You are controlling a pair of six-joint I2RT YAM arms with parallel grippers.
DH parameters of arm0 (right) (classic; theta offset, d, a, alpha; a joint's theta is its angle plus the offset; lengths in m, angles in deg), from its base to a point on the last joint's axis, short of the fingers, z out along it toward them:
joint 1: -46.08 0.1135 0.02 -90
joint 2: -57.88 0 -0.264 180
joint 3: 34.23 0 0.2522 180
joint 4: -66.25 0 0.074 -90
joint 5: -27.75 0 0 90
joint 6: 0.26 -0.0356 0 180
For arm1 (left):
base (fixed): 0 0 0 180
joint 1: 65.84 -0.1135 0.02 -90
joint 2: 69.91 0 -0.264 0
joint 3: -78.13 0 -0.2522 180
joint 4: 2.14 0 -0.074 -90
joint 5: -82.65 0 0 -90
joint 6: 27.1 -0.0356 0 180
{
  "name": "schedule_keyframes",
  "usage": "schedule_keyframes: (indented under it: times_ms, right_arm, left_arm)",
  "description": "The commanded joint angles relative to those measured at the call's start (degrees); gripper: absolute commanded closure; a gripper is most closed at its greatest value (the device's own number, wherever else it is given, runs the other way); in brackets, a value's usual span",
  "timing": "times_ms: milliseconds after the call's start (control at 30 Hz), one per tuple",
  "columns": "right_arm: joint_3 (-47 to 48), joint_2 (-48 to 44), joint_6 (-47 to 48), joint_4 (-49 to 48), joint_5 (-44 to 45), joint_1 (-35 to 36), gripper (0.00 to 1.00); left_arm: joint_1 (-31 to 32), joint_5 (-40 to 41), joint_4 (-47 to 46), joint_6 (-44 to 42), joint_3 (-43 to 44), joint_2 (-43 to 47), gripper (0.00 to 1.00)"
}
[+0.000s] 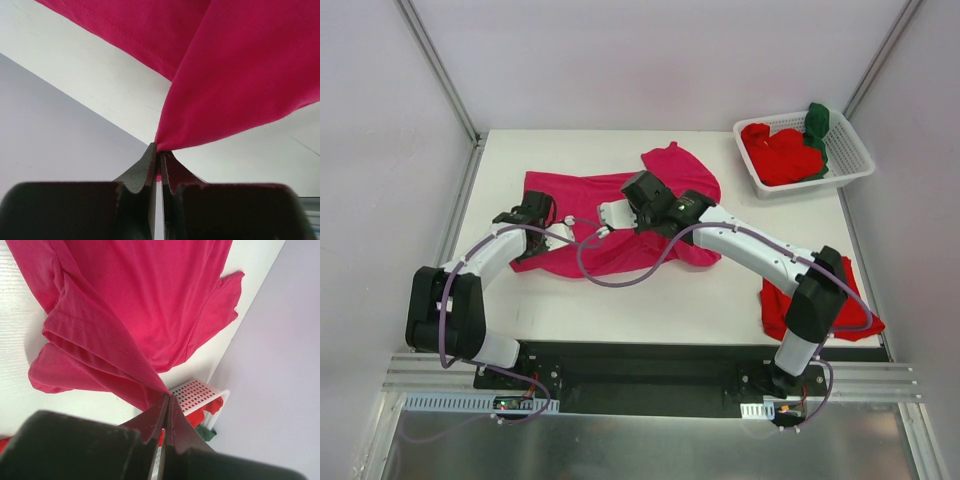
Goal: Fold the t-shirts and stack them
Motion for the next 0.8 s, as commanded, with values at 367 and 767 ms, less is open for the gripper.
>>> schedule_keyframes:
  times_ms: [367,767]
  right_arm:
    - [-1.66,0.49,1.75,-1.53,2.58,-5.0,0.99]
    - [-2.71,0.14,3.59,-1.53,4.07,-6.84,0.99]
  left_arm:
    - [-5.73,0.51,-3.32,-3.98,-0.27,-1.85,1.0]
    - [-4.24,-0.71,-3.23,-4.42,0.25,0.78,1.0]
